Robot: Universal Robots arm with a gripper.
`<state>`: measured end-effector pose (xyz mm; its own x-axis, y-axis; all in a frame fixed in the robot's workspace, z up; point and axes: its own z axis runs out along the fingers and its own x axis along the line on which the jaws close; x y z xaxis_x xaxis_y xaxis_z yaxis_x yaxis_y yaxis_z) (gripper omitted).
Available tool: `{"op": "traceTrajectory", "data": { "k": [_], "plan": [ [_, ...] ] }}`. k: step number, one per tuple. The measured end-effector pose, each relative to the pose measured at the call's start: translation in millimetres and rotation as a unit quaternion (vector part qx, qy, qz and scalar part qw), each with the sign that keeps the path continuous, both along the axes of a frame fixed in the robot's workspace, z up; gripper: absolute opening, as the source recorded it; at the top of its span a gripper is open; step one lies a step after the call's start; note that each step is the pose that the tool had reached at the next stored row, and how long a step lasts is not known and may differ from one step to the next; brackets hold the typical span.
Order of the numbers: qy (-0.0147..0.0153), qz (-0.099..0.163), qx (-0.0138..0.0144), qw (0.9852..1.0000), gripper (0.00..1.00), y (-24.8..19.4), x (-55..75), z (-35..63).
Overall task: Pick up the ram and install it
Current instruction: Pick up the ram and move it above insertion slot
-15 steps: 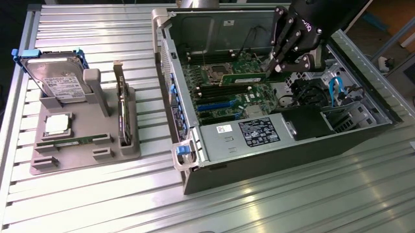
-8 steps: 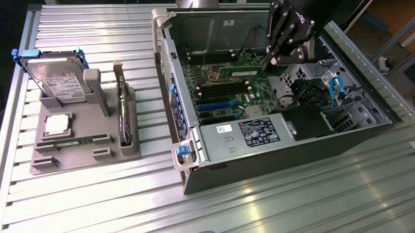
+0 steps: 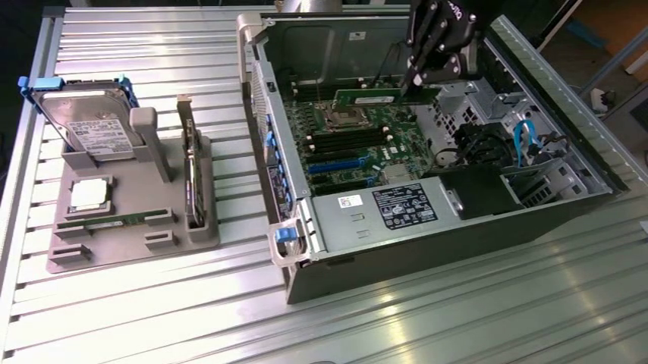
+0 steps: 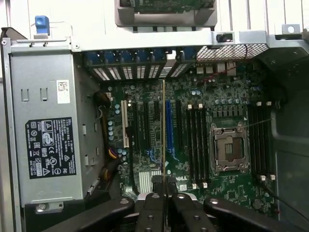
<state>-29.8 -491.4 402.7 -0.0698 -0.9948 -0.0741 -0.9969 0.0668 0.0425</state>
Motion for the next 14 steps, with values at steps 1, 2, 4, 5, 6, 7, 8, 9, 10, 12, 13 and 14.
{"op": "traceTrajectory", "data": {
  "k": [1,2,4,5,6,7,8,9,10,12,13,14],
  "plan": [
    [0.0,0.0,0.0,1.0,0.12,2.8,0.0,-0.2],
    [0.0,0.0,0.0,1.0,0.12,5.4,0.0,-0.3],
    [0.0,0.0,-0.0001,1.0,0.12,12.0,0.0,-0.5],
    [0.0,0.0,-0.0003,1.0,0.12,18.4,0.0,-0.9],
    [0.0,0.0,-0.0008,1.0,0.12,24.1,0.0,-1.0],
    [0.0,0.0,-0.001,1.0,0.12,28.3,0.0,-1.3],
    [0.0001,0.0,-0.0016,1.0,0.12,34.2,0.0,-1.5],
    [0.0,0.0,-0.0019,1.0,0.12,37.8,0.0,-1.8],
    [0.0,0.0,-0.0021,1.0,0.12,40.7,0.0,-2.1],
    [0.0,0.0,-0.0029,1.0,0.12,46.6,0.0,-2.3],
    [0.0,0.0,-0.0032,1.0,0.12,49.4,0.0,-2.5],
    [0.0,0.0,-0.0035,1.0,0.12,51.8,0.0,-2.7]
  ]
}}
